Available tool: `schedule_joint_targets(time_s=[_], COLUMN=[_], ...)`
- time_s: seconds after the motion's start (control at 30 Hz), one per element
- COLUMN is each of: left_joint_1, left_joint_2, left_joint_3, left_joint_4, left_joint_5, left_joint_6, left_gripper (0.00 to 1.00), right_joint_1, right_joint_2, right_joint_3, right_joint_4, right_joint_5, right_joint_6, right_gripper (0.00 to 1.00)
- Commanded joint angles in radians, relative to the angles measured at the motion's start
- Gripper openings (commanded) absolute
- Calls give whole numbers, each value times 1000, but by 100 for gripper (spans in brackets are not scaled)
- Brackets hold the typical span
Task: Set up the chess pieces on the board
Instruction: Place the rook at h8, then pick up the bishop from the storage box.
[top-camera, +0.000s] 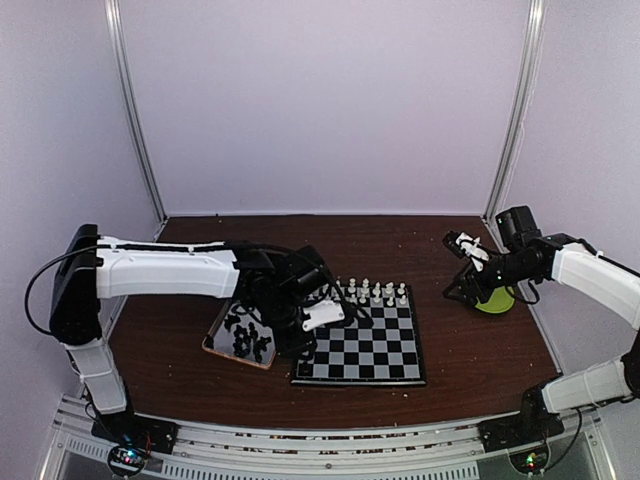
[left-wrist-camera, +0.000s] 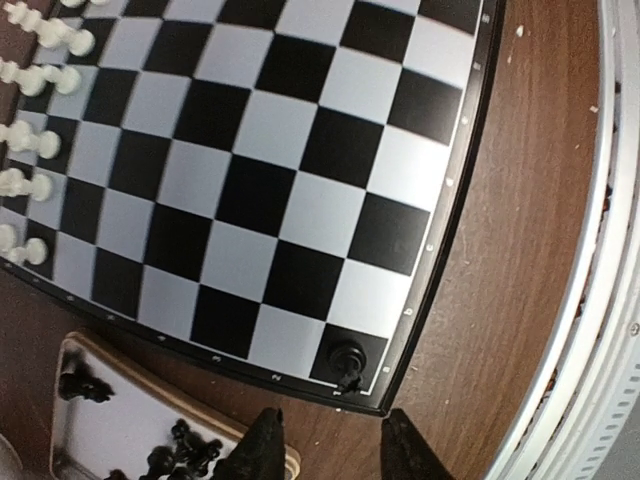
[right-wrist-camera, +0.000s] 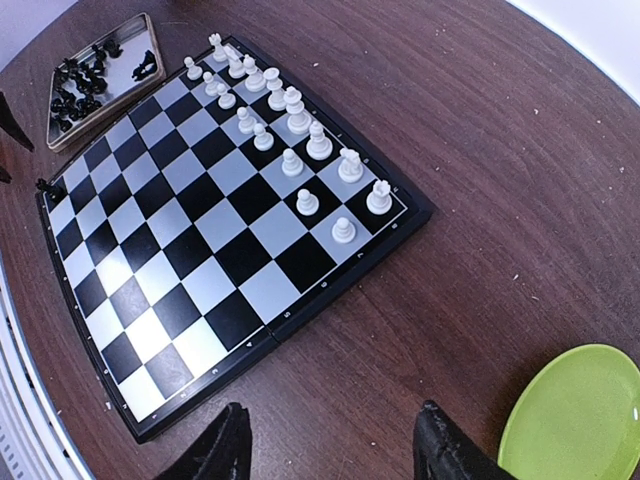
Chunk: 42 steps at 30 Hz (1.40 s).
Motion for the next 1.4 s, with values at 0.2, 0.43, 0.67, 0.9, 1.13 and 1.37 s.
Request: schedule_joint_targets(time_s=[0.2, 0.43, 0.67, 0.9, 1.13, 1.37], left_joint_1=[224, 302, 313, 328, 340, 344], left_joint_2=[-97, -34, 41, 83, 113, 144], left_joint_3=[-5, -56, -59, -67, -64, -49], left_joint_4=[86, 137, 177, 177, 193, 202], left_joint_5=[-111, -162, -180, -215, -217, -206], left_joint_6=[-283, -510, -591, -621, -627, -624], left_gripper=[36, 38, 40, 37, 30, 28], right_joint_1=[12, 16, 17, 17, 19, 19], right_joint_2=[2, 0, -9, -16, -15, -12], right_joint_3=[25, 28, 26, 25, 24, 25], right_joint_4=[-7, -8, -13, -16, -18, -17], right_joint_5=[17, 24, 30, 35, 36, 37], right_joint_6=[-10, -13, -18, -24, -23, -25], right_gripper=[55, 55, 55, 55, 55, 55])
